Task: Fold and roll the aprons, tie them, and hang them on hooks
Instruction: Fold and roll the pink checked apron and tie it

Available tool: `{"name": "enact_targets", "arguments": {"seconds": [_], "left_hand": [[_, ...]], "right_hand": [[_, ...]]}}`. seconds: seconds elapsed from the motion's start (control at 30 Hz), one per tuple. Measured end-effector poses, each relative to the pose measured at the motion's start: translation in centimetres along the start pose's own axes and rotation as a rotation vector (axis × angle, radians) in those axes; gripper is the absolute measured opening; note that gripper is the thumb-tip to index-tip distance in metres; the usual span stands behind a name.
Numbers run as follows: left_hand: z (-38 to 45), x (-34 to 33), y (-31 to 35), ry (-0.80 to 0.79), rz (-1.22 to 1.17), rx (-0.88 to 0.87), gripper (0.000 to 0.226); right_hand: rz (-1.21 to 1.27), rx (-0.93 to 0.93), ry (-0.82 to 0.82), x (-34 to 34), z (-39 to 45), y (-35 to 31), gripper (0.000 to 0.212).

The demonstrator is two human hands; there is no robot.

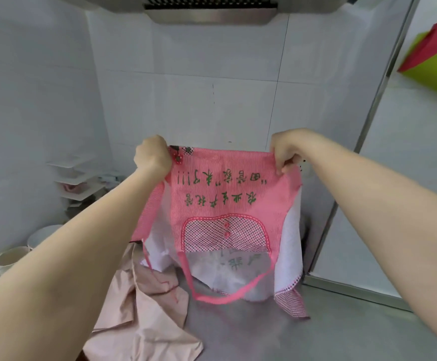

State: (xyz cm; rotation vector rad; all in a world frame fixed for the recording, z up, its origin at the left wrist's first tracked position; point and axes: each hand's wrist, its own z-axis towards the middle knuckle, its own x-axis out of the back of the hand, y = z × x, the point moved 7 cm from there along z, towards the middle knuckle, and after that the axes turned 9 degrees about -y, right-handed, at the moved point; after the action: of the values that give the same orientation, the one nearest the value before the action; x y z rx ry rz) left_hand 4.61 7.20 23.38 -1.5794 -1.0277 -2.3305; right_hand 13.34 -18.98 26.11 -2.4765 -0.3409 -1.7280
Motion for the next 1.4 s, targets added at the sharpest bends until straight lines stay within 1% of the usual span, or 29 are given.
{"name": "enact_targets", "arguments": {"seconds": [0.13,0.23,0.27,0.3,0.33,0.37,0.4,0.47,0.5,0.53,0.57,0.6,0.63,0.67,0.7,0.73,0.77,0.8,0.83,0.9,0.97,1.03,1.1,1.17,1.27,1.33,1.4], "left_hand": [[0.7,0.2,0.7,0.015,-0.048,-0.03,0.028],[0.7,0.2,1.3,-0.017,-0.111,-0.044,0.029],[0.6,0.1,1.6,-0.029,-0.118,-0.055,0.031],[0.4,0.0,1.8,-0.043,-0.114,-0.071,0.032],[0.3,-0.1,2.1,-0.051,-0.095,-0.096,0.032],[0.2,-0.3,2.3,-0.058,-0.07,-0.124,0.032],[0.2,-0.5,2.6,-0.058,-0.045,-0.157,0.031],[0.0,-0.8,2.8,-0.041,0.001,-0.199,0.03],[0.0,-0.9,2.8,-0.031,0.018,-0.207,0.03],[-0.1,-0.8,2.8,-0.021,0.032,-0.21,0.03],[-0.2,-0.7,2.8,-0.017,0.044,-0.211,0.031],[-0.3,-0.6,2.9,-0.017,0.054,-0.211,0.032],[-0.3,-0.6,3.0,-0.022,0.061,-0.213,0.034],[-0.3,-0.8,3.2,-0.057,0.042,-0.227,0.035],[-0.4,-1.3,3.4,-0.141,-0.024,-0.254,0.033],[-0.7,-2.3,3.5,-0.277,-0.145,-0.283,0.028],[-1.4,-3.4,3.7,-0.441,-0.318,-0.295,0.023],[-2.3,-4.3,3.5,-0.605,-0.501,-0.275,0.018],[-3.4,-5.2,3.2,-0.748,-0.625,-0.253,0.014],[-5.3,-7.3,1.7,-0.955,-0.74,-0.199,0.012],[-6.9,-10.7,-1.1,-1.101,-0.744,-0.117,0.014],[-8.3,-14.9,-4.8,-1.191,-0.683,-0.009,0.016],[-9.1,-19.1,-8.8,-1.228,-0.605,0.122,0.017],[-9.3,-22.8,-12.3,-1.234,-0.505,0.229,0.02],[-8.7,-26.4,-16.3,-1.231,-0.298,0.356,0.035],[-8.1,-27.8,-18.2,-1.2,-0.198,0.418,0.038],[-7.2,-28.8,-19.6,-1.164,-0.122,0.453,0.036]], "right_hand": [[-0.137,-0.019,0.165,0.1,-0.8,-0.9,0.03],[-0.143,-0.056,0.382,0.3,-0.6,-0.1,0.043],[-0.128,-0.073,0.423,0.3,-0.7,0.3,0.042],[-0.112,-0.088,0.417,-0.1,-0.6,0.6,0.039],[-0.102,-0.093,0.35,-0.5,-0.6,0.9,0.032],[-0.105,-0.092,0.239,-1.1,-0.6,1.2,0.027],[-0.064,-0.104,0.106,-1.6,-0.6,1.6,0.03],[-0.007,-0.201,-0.135,-2.6,-0.8,2.9,0.042],[0.004,-0.237,-0.191,-2.7,-0.9,3.4,0.042],[-0.01,-0.243,-0.161,-2.2,-1.2,3.5,0.038],[-0.043,-0.235,-0.063,-1.1,-1.7,3.2,0.029],[-0.031,-0.168,0.132,0.6,-2.2,2.6,0.015],[0.017,-0.123,0.376,2.9,-2.9,2.4,0.015],[0.105,-0.11,0.614,5.2,-4.0,2.7,0.026],[0.131,-0.095,0.79,7.2,-5.0,2.5,0.033],[0.123,-0.089,0.914,9.0,-6.1,2.0,0.037],[0.095,-0.073,0.984,10.6,-6.3,1.5,0.038],[0.072,-0.045,1.011,12.0,-6.0,0.4,0.039],[0.06,-0.029,1.008,12.8,-5.2,-0.5,0.039],[0.055,0.044,0.919,12.4,-2.3,-3.2,0.038],[0.097,0.166,0.753,9.1,1.9,-6.7,0.037],[0.121,0.272,0.57,3.8,6.8,-10.6,0.033],[0.125,0.344,0.449,-1.6,10.9,-14.1,0.031],[0.148,0.379,0.338,-6.3,14.2,-16.7,0.031],[0.18,0.411,0.176,-11.8,18.9,-19.6,0.032],[0.167,0.46,0.074,-14.8,20.9,-21.0,0.041],[0.154,0.521,-0.028,-17.6,22.3,-22.0,0.061]]}}
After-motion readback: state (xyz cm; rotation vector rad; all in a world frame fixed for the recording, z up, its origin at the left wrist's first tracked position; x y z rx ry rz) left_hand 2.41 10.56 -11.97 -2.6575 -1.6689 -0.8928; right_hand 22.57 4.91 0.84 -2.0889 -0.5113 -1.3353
